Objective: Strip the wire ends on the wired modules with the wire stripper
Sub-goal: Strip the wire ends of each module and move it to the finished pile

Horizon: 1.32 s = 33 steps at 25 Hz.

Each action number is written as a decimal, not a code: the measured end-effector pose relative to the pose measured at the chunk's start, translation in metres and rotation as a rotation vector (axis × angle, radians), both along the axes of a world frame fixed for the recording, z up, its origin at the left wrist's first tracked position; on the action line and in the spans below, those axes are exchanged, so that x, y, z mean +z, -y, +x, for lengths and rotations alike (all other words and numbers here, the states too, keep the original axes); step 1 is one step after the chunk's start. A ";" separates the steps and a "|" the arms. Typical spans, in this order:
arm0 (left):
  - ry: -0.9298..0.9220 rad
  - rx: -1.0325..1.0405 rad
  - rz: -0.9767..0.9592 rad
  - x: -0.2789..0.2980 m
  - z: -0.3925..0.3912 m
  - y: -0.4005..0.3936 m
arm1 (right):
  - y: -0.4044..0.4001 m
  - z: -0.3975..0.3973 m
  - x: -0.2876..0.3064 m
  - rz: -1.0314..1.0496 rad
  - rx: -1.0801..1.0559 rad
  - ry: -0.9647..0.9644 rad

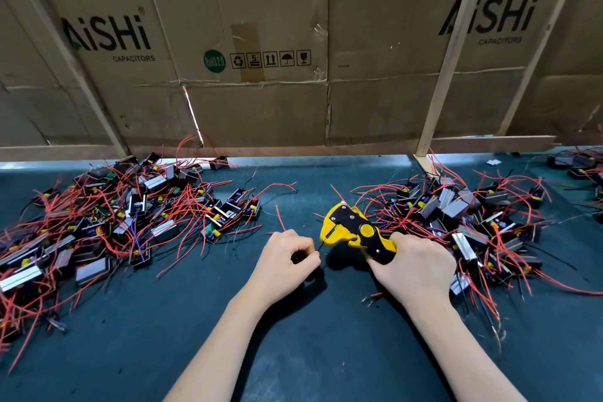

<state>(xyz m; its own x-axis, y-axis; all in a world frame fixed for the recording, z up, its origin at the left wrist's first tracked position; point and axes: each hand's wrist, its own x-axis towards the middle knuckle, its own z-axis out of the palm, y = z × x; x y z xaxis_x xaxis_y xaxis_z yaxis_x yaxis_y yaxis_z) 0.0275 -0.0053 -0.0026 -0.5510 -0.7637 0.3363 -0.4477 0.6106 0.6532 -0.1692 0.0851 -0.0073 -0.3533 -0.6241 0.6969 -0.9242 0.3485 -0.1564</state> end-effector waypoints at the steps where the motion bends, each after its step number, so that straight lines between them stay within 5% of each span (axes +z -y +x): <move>1: 0.019 -0.018 -0.023 0.001 0.001 0.001 | 0.000 -0.002 -0.002 -0.007 -0.005 -0.020; 9: 0.035 0.165 -0.248 0.024 0.021 0.023 | -0.001 -0.008 -0.001 -0.186 0.020 0.021; 12: -0.121 0.137 -0.116 0.044 -0.007 0.036 | 0.000 -0.003 0.000 -0.177 0.077 0.009; 16: -0.403 -0.190 0.304 0.072 -0.068 0.054 | 0.001 0.002 -0.002 -0.163 0.146 -0.034; 19: -0.334 -0.368 0.549 0.074 -0.093 0.057 | -0.001 0.002 -0.006 -0.141 0.163 -0.032; 21: -0.246 -0.353 0.496 0.070 -0.077 0.068 | 0.000 0.001 -0.006 -0.137 0.163 -0.016; 23: -0.171 -0.255 0.340 0.067 -0.045 0.087 | 0.002 0.001 -0.004 -0.149 0.161 0.000; 28: 0.045 0.473 -0.152 0.070 0.052 0.156 | 0.006 0.005 -0.004 -0.121 0.183 -0.011; 31: 0.475 0.666 -0.081 0.056 0.098 0.193 | 0.007 0.006 -0.005 -0.108 0.183 -0.028; 33: 0.566 0.695 0.019 0.039 0.115 0.203 | 0.009 0.005 -0.005 -0.101 0.175 -0.026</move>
